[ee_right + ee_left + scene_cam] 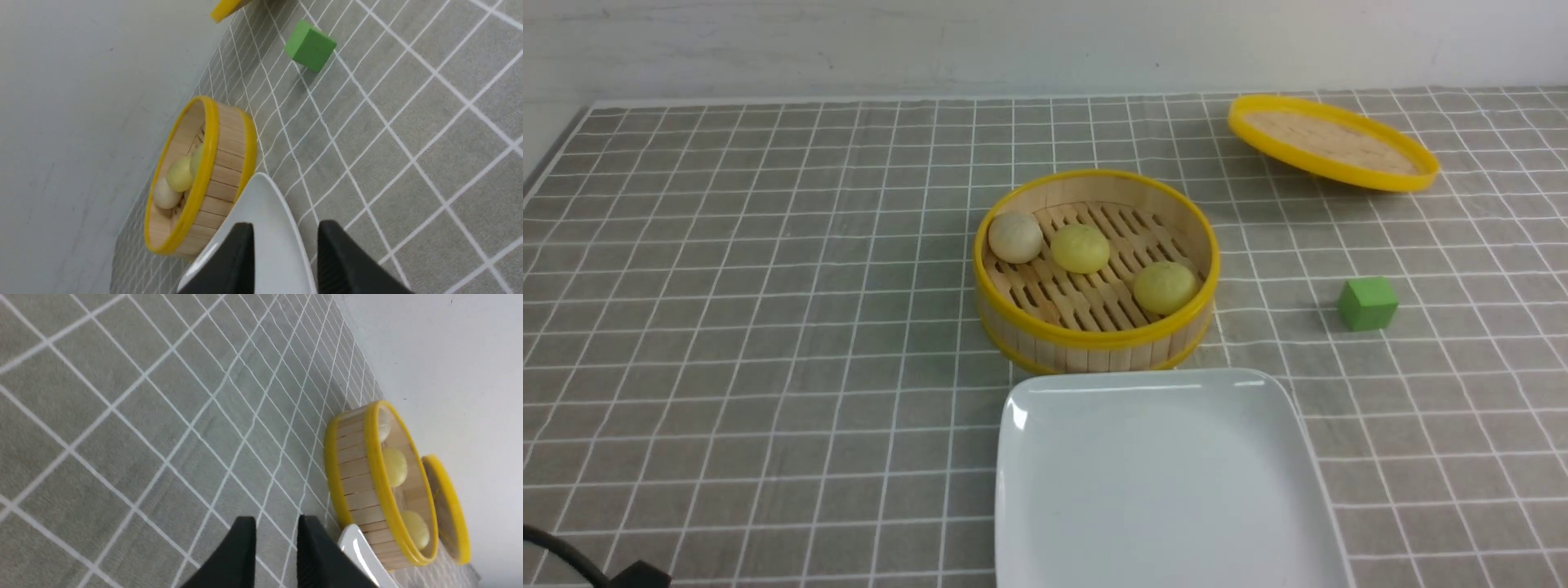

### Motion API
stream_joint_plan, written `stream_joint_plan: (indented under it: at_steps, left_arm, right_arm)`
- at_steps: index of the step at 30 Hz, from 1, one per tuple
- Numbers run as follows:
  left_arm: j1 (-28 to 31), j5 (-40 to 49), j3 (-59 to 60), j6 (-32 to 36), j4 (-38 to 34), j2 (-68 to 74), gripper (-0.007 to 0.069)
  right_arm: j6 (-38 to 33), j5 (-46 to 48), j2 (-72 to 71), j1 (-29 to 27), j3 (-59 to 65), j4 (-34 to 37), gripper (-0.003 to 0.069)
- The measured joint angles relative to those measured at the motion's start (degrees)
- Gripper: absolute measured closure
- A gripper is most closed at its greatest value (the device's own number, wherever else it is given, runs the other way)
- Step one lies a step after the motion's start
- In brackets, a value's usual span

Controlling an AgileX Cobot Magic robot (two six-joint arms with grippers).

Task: Put the steamed buns into the plate on the grey tablecloth.
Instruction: 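Reach toward a bun in the bamboo steamer with the right gripper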

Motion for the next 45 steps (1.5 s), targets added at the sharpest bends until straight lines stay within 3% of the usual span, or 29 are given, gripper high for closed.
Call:
stream_joint_plan:
  at_steps: [3, 6, 10, 11, 13, 14, 17, 21, 23, 27, 31, 36, 37, 45]
  left_arm:
    - [0.0, -0.9, 0.0, -0.8, -0.9, 0.0, 0.0439]
    - [0.0, -0.8, -0.6, -0.4, -1.5, 0.0, 0.0456]
    - [0.0, 4.8, -9.8, 7.0, -1.5, 0.2, 0.0558]
    - [0.0, 5.2, -10.3, 7.4, -1.5, 0.3, 0.0564]
    - [0.0, 11.8, -15.9, 12.4, -1.5, 4.3, 0.0615]
    - [0.0, 12.5, -16.3, 12.7, -1.5, 4.8, 0.0618]
    - [0.0, 24.6, -21.2, 17.2, -1.6, 14.3, 0.0622]
    - [0.0, 31.3, -23.6, 21.0, -1.8, 23.1, 0.0622]
    - [0.0, 32.1, -25.2, 24.3, -1.9, 29.3, 0.0622]
    - [0.0, 32.1, -27.1, 27.2, -2.1, 35.7, 0.0616]
    - [0.0, 32.0, -28.4, 27.8, -2.2, 40.0, 0.0591]
    - [0.0, 31.5, -28.7, 27.9, -2.3, 42.5, 0.0547]
    - [0.0, 31.5, -28.7, 27.9, -2.3, 42.6, 0.0543]
    - [0.0, 30.6, -28.7, 27.9, -2.3, 43.1, 0.0482]
  right_arm:
    - [-0.4, -0.8, 0.0, 0.0, -0.2, 0.2, 0.0436]
    - [-4.5, -1.2, 0.0, 0.0, -3.5, -1.2, 0.0498]
    - [-15.5, 1.8, 4.8, 0.0, -17.4, -10.4, 0.0655]
    - [-16.4, 2.3, 5.3, 0.0, -18.8, -11.5, 0.0659]
    - [-18.9, 10.8, 14.2, 0.0, -26.4, -18.5, 0.0666]
    - [-19.0, 11.6, 15.0, 0.0, -27.0, -18.5, 0.0666]
    - [-20.5, 25.5, 30.3, 0.0, -34.4, -21.7, 0.0658]
    - [-28.5, 30.7, 44.2, 0.0, -39.4, -15.2, 0.0654]
    - [-41.1, 30.5, 53.6, -0.1, -43.5, -4.7, 0.0645]
    - [-57.2, 30.2, 67.5, 0.4, -51.8, 11.0, 0.0601]
    - [-64.4, 30.3, 81.3, 3.9, -60.9, 16.6, 0.0519]
    - [-63.9, 31.1, 100.0, 11.7, -80.2, 12.0, 0.0375]
    - [-63.7, 31.2, 100.7, 11.9, -80.2, 12.0, 0.0371]
    - [-48.1, 42.7, 126.8, 18.3, -115.4, -11.0, 0.0335]
